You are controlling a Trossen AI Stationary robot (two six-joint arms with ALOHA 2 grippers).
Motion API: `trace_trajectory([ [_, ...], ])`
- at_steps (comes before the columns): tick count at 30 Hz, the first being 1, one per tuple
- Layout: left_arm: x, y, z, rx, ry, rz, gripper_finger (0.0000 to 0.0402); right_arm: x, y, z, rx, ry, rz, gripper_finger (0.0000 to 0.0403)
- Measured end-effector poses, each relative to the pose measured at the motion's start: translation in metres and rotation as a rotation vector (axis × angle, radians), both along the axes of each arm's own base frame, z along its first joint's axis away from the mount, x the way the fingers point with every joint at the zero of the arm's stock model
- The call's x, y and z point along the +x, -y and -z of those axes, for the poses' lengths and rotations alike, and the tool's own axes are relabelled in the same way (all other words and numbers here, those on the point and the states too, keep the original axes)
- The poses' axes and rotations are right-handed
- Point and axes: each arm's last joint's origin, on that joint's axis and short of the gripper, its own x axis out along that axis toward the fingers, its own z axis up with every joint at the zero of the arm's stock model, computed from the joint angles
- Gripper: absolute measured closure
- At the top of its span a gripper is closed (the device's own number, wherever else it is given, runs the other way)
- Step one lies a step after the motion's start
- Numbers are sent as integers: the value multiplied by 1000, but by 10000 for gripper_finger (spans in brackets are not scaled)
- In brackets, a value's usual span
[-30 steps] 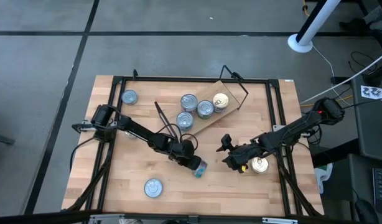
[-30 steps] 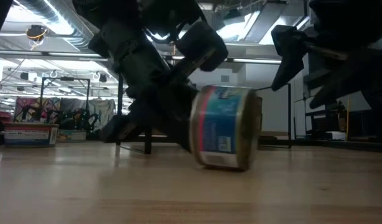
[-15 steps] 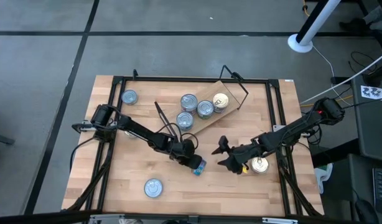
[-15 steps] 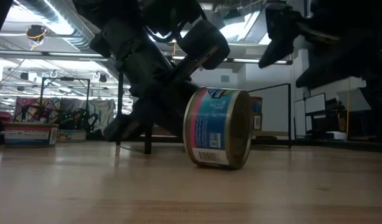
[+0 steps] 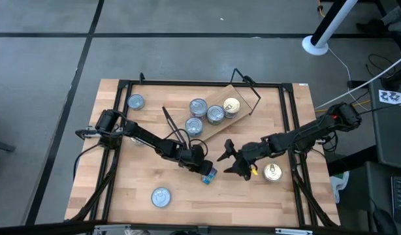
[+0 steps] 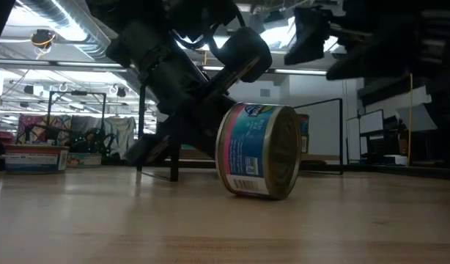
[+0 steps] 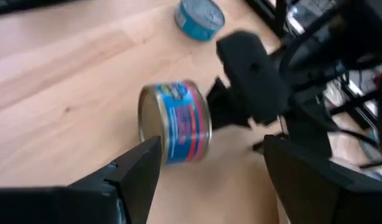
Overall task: Stack canned seafood by type on shelf
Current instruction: Stack the blue and pink tuna can on the shelf on top of the other blue and pink tuna can
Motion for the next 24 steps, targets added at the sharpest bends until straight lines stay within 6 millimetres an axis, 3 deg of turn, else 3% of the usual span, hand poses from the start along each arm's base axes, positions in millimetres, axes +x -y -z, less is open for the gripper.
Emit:
trace_trajectory([
  [17,0,0,-1,10,8,11,400,37,-9,55,34,12,-34,123],
  [24,-2,0,0,16,-18,13,400,40,-9,59,33,34,-15,123],
])
